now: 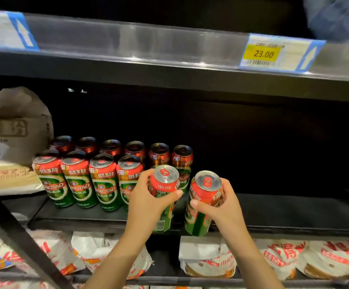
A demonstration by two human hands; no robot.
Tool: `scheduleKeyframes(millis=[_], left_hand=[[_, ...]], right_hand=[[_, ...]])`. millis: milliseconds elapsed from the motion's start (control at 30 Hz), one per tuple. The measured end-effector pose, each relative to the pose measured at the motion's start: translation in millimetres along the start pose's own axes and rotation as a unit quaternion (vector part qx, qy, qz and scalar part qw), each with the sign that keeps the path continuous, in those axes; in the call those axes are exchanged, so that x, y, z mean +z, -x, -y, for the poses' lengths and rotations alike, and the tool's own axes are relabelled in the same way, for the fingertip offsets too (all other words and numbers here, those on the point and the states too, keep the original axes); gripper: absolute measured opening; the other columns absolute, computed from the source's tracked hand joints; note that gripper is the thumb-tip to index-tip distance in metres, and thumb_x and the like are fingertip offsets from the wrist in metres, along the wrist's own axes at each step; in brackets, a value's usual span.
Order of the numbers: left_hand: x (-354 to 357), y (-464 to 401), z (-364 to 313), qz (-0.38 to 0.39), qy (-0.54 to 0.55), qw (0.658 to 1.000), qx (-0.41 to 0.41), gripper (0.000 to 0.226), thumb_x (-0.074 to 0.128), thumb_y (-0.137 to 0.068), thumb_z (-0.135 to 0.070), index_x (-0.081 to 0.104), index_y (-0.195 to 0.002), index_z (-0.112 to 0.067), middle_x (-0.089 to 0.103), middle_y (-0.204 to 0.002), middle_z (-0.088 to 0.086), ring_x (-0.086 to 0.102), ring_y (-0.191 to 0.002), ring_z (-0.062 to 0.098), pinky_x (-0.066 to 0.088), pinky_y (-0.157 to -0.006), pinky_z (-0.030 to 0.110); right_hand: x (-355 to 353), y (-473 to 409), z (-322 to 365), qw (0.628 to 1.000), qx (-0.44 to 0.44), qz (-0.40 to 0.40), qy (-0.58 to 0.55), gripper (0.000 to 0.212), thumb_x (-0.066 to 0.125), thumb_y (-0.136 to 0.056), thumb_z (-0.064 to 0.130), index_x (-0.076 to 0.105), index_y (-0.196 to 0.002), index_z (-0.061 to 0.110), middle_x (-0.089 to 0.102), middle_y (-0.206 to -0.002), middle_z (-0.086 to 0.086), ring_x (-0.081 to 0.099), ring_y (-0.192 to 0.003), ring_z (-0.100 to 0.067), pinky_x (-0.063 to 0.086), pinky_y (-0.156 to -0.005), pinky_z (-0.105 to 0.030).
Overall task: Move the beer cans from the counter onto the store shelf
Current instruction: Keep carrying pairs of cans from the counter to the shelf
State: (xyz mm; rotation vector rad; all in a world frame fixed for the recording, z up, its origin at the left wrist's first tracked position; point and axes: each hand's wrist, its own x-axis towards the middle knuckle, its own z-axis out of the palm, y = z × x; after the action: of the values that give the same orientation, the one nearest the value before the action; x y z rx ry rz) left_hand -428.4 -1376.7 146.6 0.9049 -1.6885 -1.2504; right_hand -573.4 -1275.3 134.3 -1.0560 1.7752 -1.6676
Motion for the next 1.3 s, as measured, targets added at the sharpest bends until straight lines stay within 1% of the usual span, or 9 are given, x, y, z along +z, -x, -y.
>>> scheduleKeyframes(millis=[267,400,600,767,833,1000,1133,1267,1300], left_hand=[[14.9,-20.8,18.2,-0.013,0.007,1.0,-0.012,0.063,0.084,-0.064,-0.03,0.051,-0.117,-0.035,0.063,-0.107,-0.016,0.06,-0.095,-0.006,0.049,-0.077,0.009],[19.9,-27.0,28.4,-0.022,-0.002,1.0,-0.013,0.065,0.085,-0.063,-0.029,0.051,-0.118,-0.033,0.063,-0.109,-0.015,0.06,-0.097,-0.005,0.049,-0.08,0.01],[21.8,-29.0,39.9,-0.042,0.005,0.999,-0.018,0.061,0.084,-0.063,-0.025,0.049,-0.112,-0.039,0.06,-0.107,-0.019,0.056,-0.096,-0.012,0.045,-0.075,0.004],[22.1,-30.1,49.0,-0.034,0.006,0.999,-0.009,0.065,0.083,-0.065,-0.025,0.049,-0.12,-0.034,0.061,-0.114,-0.015,0.058,-0.104,-0.003,0.048,-0.084,0.012],[23.2,-28.6,50.1,-0.036,0.009,0.999,-0.003,0.064,0.082,-0.066,-0.024,0.048,-0.119,-0.035,0.059,-0.115,-0.016,0.056,-0.106,-0.003,0.047,-0.085,0.011],[25.8,-25.7,57.8,-0.031,0.008,0.999,0.006,0.076,0.08,-0.068,-0.028,0.04,-0.133,-0.03,0.052,-0.124,-0.019,0.05,-0.113,-0.006,0.044,-0.092,0.011],[31.1,-10.4,82.1,-0.041,-0.02,0.999,-0.019,0.079,0.08,-0.069,-0.026,0.033,-0.132,-0.035,0.047,-0.127,-0.016,0.046,-0.115,-0.008,0.037,-0.087,0.001],[41.4,6.5,113.0,-0.094,-0.063,0.992,-0.056,0.089,0.082,-0.067,-0.03,0.032,-0.139,-0.018,0.043,-0.132,-0.004,0.041,-0.123,0.011,0.037,-0.105,0.031],[44.0,7.5,115.3,-0.105,-0.06,0.991,-0.063,0.089,0.082,-0.067,-0.028,0.032,-0.139,-0.016,0.042,-0.13,-0.005,0.041,-0.121,0.01,0.037,-0.104,0.032]], right_hand=[[5.3,-41.6,-20.0,1.0,0.004,0.019,-0.001,0.062,0.086,-0.063,0.019,0.053,-0.115,0.03,0.066,-0.109,0.006,0.064,-0.099,-0.008,0.054,-0.083,-0.03],[5.3,-51.5,-28.1,1.0,0.004,0.03,0.0,0.059,0.086,-0.064,0.018,0.053,-0.111,0.03,0.066,-0.106,0.007,0.065,-0.097,-0.007,0.054,-0.081,-0.027],[6.5,-54.5,-40.8,0.999,0.008,0.033,0.009,0.062,0.086,-0.063,0.016,0.051,-0.112,0.031,0.064,-0.108,0.007,0.063,-0.098,-0.004,0.054,-0.079,-0.022],[6.7,-55.5,-45.2,0.999,0.004,0.048,0.005,0.063,0.085,-0.065,0.015,0.049,-0.114,0.032,0.063,-0.109,0.008,0.063,-0.098,-0.001,0.053,-0.076,-0.016],[7.2,-53.8,-46.0,0.999,-0.002,0.048,0.0,0.064,0.083,-0.066,0.015,0.047,-0.116,0.032,0.062,-0.111,0.01,0.061,-0.098,0.001,0.051,-0.076,-0.013],[6.2,-47.2,-61.3,0.997,0.012,0.077,-0.009,0.081,0.081,-0.064,0.023,0.036,-0.129,0.039,0.054,-0.123,0.017,0.055,-0.111,0.005,0.048,-0.083,-0.011],[2.7,-40.2,-89.4,0.994,0.047,0.095,0.029,0.088,0.082,-0.07,0.015,0.03,-0.138,0.036,0.05,-0.132,0.017,0.05,-0.119,0.003,0.045,-0.085,-0.007],[4.5,-37.7,-100.1,0.992,0.064,0.096,0.059,0.072,0.08,-0.073,0.014,0.04,-0.128,0.036,0.054,-0.124,0.02,0.051,-0.109,0.014,0.043,-0.08,-0.002],[5.2,-37.8,-100.1,0.991,0.064,0.096,0.067,0.065,0.08,-0.074,0.015,0.043,-0.121,0.039,0.056,-0.119,0.022,0.052,-0.105,0.017,0.043,-0.078,-0.001]])
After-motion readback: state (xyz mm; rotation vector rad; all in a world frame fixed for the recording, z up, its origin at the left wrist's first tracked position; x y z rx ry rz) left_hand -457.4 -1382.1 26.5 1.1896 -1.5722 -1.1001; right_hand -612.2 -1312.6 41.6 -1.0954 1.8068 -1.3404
